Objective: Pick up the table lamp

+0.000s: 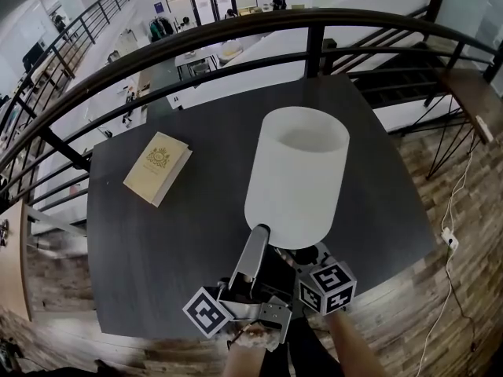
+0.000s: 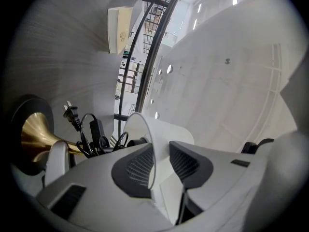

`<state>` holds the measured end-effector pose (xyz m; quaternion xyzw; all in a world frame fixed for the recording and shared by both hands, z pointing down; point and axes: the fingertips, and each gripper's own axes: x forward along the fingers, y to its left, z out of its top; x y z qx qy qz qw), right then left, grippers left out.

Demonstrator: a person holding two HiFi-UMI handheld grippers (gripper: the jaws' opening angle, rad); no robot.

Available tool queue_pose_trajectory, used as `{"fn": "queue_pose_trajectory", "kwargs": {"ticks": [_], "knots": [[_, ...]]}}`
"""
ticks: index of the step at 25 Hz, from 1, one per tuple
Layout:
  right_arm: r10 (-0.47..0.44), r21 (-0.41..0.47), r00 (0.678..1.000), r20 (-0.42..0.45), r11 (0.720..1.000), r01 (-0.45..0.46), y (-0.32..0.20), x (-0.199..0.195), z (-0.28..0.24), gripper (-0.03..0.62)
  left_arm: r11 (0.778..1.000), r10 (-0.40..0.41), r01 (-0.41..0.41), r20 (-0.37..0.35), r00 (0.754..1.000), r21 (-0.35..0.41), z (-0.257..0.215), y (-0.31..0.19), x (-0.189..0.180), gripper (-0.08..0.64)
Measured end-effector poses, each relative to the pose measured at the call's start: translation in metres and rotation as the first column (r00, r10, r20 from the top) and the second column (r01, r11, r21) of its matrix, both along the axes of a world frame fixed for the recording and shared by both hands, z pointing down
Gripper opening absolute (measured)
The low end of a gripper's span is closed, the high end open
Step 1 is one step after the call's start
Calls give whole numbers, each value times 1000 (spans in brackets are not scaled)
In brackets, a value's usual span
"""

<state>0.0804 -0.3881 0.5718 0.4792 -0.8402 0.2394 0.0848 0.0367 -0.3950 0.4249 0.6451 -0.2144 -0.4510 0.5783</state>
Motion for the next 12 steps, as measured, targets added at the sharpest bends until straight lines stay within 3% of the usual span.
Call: {"fn": "queue_pose_trajectory", "kwargs": {"ticks": [12], "knots": [[-44, -12, 999, -16, 999, 44, -4, -8, 10, 133, 1000, -1, 1, -14, 1000, 5, 2, 1, -4, 120]]}}
